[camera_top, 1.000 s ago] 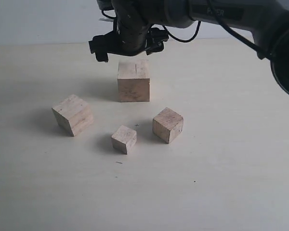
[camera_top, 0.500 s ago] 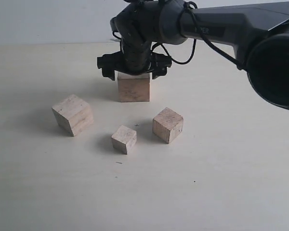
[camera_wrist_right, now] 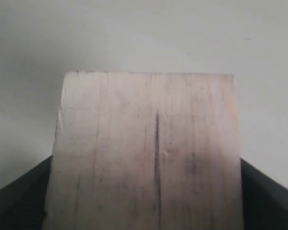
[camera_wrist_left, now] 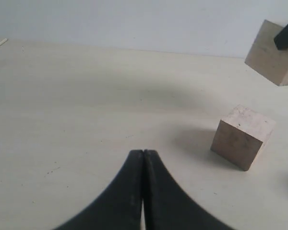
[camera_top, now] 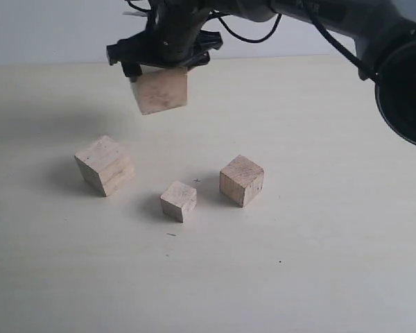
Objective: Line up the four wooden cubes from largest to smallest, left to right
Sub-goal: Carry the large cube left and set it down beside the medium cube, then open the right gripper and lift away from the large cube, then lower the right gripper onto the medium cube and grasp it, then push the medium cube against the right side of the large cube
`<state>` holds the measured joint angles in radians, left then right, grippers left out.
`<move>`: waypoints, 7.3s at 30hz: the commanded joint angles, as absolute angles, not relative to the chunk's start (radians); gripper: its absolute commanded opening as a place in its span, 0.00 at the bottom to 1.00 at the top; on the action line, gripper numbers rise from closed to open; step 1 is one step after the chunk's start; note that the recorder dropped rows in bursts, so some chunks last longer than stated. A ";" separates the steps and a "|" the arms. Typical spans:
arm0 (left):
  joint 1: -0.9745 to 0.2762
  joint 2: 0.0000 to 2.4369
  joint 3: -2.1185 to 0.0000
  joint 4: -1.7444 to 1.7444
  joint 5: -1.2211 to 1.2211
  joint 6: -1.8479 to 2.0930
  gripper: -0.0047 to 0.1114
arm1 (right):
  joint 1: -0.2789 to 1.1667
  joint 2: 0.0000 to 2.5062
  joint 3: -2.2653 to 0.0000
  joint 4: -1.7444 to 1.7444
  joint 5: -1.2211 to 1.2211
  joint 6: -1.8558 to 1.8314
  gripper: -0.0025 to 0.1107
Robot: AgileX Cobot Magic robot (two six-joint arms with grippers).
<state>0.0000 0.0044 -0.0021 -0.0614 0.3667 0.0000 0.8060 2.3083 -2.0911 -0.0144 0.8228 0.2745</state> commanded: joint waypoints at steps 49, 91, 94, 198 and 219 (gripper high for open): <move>-0.005 0.000 0.000 -0.066 0.354 0.000 0.04 | 0.725 2.396 -2.148 0.689 1.178 -1.234 0.02; -0.005 0.000 0.000 -0.066 0.354 0.000 0.04 | 0.727 2.526 -2.148 0.713 0.992 -1.340 0.67; -0.005 0.000 0.000 -0.066 0.354 0.000 0.04 | 0.727 2.528 -2.148 0.716 0.977 -1.340 0.70; -0.005 0.000 0.000 -0.064 0.354 0.000 0.04 | 0.597 2.461 -2.049 0.539 1.221 -1.237 0.02; -0.005 0.000 0.000 -0.064 0.354 0.000 0.04 | 0.634 2.510 -2.046 0.539 1.129 -1.235 0.02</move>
